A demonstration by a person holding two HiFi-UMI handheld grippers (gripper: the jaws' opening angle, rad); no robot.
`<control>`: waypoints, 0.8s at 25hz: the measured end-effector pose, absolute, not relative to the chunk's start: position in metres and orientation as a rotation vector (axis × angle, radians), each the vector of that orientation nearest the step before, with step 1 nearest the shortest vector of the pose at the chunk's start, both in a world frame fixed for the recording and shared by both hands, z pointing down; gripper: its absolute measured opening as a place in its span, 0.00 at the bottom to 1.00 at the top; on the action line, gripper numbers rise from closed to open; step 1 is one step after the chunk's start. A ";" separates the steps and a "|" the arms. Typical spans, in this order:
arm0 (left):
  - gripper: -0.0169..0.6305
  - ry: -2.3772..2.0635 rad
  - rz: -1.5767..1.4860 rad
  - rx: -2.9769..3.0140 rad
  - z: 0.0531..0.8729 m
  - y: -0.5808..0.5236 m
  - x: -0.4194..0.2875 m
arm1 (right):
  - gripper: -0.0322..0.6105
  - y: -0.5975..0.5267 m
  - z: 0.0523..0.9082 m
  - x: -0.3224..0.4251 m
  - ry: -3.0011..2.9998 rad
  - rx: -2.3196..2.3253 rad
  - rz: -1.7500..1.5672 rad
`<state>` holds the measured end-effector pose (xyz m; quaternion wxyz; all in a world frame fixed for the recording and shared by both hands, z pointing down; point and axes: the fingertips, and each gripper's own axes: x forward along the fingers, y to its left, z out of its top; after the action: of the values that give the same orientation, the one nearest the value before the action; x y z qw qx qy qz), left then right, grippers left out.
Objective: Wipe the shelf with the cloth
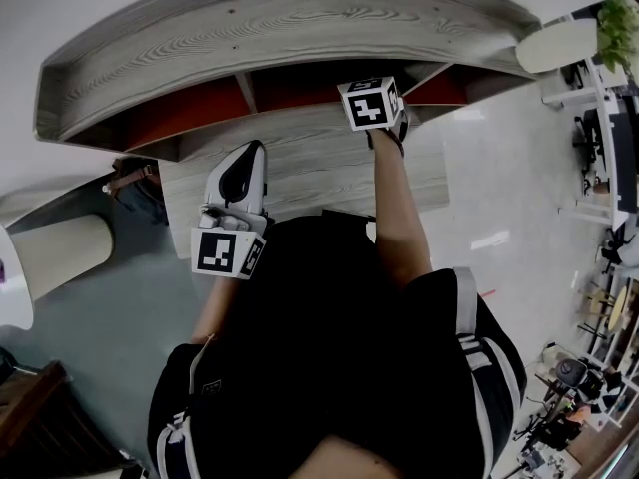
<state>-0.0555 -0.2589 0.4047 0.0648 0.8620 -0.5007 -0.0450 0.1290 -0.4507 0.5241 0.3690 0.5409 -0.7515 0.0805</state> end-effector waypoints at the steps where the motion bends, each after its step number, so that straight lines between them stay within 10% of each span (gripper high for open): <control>1: 0.03 -1.515 -0.134 2.598 0.405 -0.258 -0.056 | 0.13 -0.452 0.524 0.127 -1.932 1.373 0.198; 20: 0.03 -1.681 -0.132 2.480 0.410 -0.233 -0.084 | 0.13 -0.459 0.526 0.020 -2.080 1.066 0.055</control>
<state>-0.0844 -0.2329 0.4105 0.0710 0.8248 -0.5592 -0.0440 0.0201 -0.4589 0.5263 0.3913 0.4196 -0.8188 0.0215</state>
